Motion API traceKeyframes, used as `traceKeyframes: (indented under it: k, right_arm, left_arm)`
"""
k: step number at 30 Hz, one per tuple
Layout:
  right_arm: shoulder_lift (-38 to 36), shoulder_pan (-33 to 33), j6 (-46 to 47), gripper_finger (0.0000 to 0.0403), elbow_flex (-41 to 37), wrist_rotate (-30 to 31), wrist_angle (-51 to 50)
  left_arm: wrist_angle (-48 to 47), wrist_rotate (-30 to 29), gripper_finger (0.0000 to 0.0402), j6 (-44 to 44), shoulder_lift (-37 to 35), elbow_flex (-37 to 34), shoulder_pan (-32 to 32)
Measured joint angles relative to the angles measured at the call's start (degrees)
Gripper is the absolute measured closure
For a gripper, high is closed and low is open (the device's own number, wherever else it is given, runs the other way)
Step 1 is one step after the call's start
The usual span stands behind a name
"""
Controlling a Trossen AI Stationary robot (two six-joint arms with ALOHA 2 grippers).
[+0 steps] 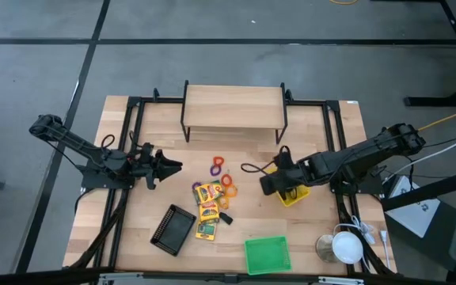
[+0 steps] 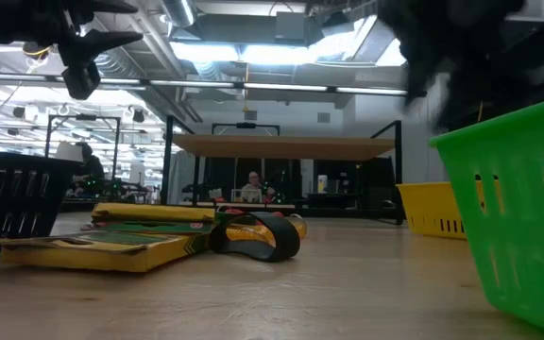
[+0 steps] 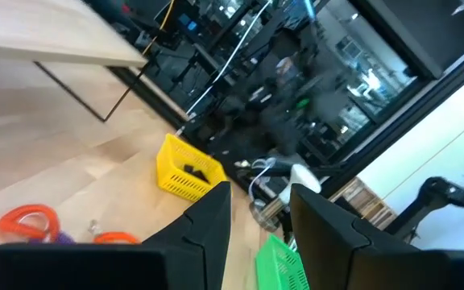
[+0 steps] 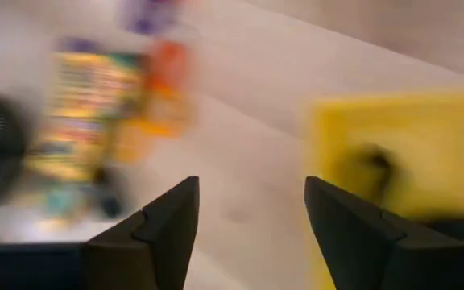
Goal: Pick & Place Office Desk Supplies
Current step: Put the black rubber band into the yellow basket
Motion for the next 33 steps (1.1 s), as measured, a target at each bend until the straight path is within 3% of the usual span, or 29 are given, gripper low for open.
traceKeyframes:
  k: [4,8,15,20,25,28,33]
  right_arm:
    - [0.9,-1.4,-6.4,0.0179,1.7,-0.9,12.6]
    - [4.3,-2.8,-9.5,0.0179,2.7,-1.4,18.4]
    - [18.4,-3.4,-18.6,0.0179,8.6,-13.9,26.4]
    - [27.9,-3.2,-25.7,0.0179,17.6,-19.0,26.5]
    - [35.6,-1.4,-27.2,0.0179,24.7,-23.0,26.6]
    - [38.6,0.2,-26.3,0.0179,26.1,-22.9,24.8]
    - [39.6,2.8,-19.8,0.0179,26.2,-17.3,17.7]
  left_arm:
    - [-1.9,0.5,0.0276,-1.7,0.0,0.0,1.0]
    - [-1.7,1.2,0.0276,-2.0,0.0,0.0,1.7]
    - [-2.0,0.3,0.0276,-2.7,0.0,0.0,1.8]
    - [-2.1,-0.7,0.0276,-5.3,0.0,0.0,1.8]
    - [-5.8,-2.6,0.0276,-8.1,0.0,0.0,1.8]
    - [-7.8,-2.7,0.0276,-9.9,0.0,0.0,1.8]
    - [-7.8,-1.4,0.0276,-9.1,0.0,0.0,1.7]
